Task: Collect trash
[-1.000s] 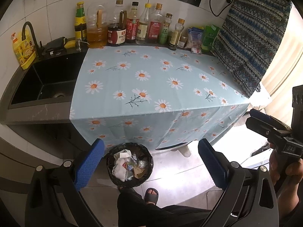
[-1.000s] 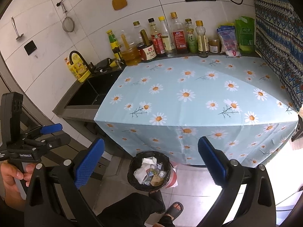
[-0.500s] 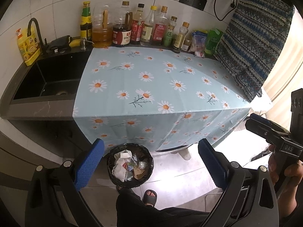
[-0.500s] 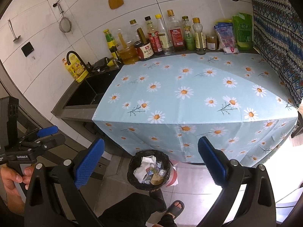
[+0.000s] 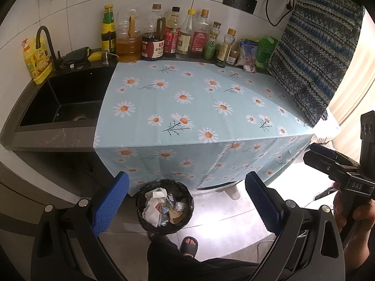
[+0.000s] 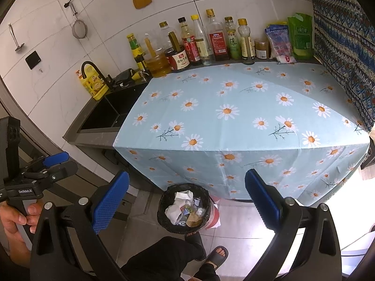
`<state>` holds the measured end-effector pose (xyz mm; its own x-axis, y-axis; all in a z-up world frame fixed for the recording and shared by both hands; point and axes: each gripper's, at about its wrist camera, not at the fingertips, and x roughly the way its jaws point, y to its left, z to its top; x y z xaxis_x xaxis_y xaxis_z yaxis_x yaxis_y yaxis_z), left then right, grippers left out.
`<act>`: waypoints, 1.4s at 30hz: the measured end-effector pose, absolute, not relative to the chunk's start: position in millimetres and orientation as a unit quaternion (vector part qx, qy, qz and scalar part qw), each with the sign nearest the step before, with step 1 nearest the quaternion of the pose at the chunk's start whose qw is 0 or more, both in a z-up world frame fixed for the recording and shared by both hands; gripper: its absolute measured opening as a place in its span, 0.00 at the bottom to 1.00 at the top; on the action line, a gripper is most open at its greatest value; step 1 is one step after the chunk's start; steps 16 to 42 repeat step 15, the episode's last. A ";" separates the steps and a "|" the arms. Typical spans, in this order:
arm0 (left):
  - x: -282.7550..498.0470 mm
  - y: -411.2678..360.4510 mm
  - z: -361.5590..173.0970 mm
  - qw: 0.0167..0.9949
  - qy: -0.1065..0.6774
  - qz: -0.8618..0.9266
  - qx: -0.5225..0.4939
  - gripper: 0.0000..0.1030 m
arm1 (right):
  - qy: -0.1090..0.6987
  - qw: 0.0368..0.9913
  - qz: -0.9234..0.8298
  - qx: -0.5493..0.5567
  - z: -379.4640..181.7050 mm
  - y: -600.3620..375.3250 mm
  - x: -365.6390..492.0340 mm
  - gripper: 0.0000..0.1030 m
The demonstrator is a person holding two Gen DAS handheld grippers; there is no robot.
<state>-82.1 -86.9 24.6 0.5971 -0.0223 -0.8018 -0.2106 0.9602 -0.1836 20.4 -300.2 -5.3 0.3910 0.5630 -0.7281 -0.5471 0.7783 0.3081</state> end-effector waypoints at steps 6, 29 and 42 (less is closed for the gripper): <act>-80.6 -87.8 24.1 0.883 0.448 0.053 -0.128 0.93 | 0.442 0.834 0.331 0.011 -7.3 -300.2 21.8 0.95; -79.4 -91.3 24.5 0.885 0.448 0.049 -0.119 0.93 | 0.447 0.832 0.328 0.014 -13.6 -304.1 23.1 0.95; -79.4 -91.3 24.5 0.885 0.448 0.049 -0.119 0.93 | 0.447 0.832 0.328 0.014 -13.6 -304.1 23.1 0.95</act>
